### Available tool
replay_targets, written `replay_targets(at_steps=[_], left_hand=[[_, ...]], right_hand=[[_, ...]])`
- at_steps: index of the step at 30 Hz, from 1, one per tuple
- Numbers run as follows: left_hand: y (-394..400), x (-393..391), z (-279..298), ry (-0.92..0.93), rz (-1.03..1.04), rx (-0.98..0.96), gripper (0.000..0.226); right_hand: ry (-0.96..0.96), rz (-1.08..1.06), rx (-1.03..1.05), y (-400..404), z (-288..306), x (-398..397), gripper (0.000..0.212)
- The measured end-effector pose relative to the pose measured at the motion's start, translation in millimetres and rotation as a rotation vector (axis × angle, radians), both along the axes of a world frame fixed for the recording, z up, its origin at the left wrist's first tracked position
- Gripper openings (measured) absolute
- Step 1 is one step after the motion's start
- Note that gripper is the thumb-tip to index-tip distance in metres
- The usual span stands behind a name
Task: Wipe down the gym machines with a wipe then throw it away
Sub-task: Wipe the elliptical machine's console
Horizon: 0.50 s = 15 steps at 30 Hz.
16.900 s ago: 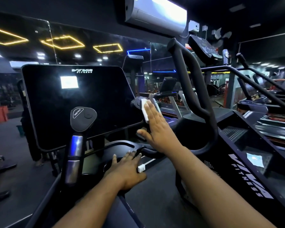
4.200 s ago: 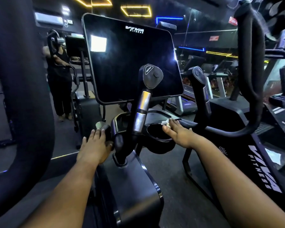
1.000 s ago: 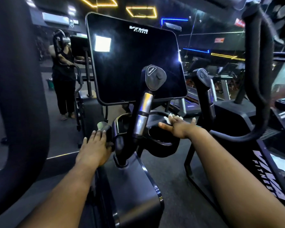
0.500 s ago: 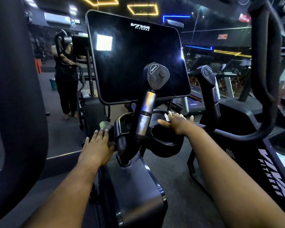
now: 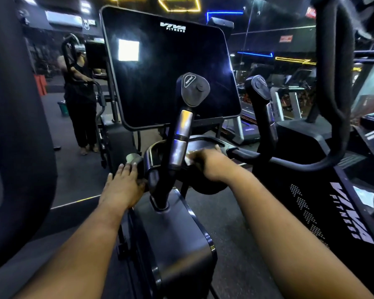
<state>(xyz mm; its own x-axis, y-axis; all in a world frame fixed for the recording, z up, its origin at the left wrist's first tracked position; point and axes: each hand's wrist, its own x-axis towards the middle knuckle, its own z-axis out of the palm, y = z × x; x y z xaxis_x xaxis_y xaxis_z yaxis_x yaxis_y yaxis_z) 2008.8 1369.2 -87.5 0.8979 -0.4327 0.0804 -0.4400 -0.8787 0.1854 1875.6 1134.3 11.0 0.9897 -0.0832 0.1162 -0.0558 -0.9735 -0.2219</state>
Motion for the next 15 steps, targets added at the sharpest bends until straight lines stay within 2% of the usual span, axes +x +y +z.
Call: replay_targets(at_steps=[2, 6, 8, 9, 13, 15], left_hand=[[1, -2, 1, 0.005, -0.003, -0.001, 0.072], [2, -4, -1, -0.004, -0.01, -0.001, 0.073], [2, -3, -2, -0.01, -0.01, 0.006, 0.073], [2, -3, -3, -0.017, -0.008, 0.012, 0.073], [1, -2, -4, -0.028, -0.015, 0.013, 0.074], [1, -3, -3, -0.025, -0.016, 0.014, 0.074]], right_hand=[[-0.041, 0.035, -0.074, 21, -2, -17, 0.036], [-0.047, 0.019, -0.173, 22, -16, -53, 0.053], [-0.139, -0.005, -0.22, 13, -28, -73, 0.049], [-0.181, -0.03, -0.248, 7, -34, -83, 0.054], [-0.125, -0.132, -0.33, -24, -47, -86, 0.108], [-0.126, -0.17, -0.277, -32, -47, -79, 0.118]])
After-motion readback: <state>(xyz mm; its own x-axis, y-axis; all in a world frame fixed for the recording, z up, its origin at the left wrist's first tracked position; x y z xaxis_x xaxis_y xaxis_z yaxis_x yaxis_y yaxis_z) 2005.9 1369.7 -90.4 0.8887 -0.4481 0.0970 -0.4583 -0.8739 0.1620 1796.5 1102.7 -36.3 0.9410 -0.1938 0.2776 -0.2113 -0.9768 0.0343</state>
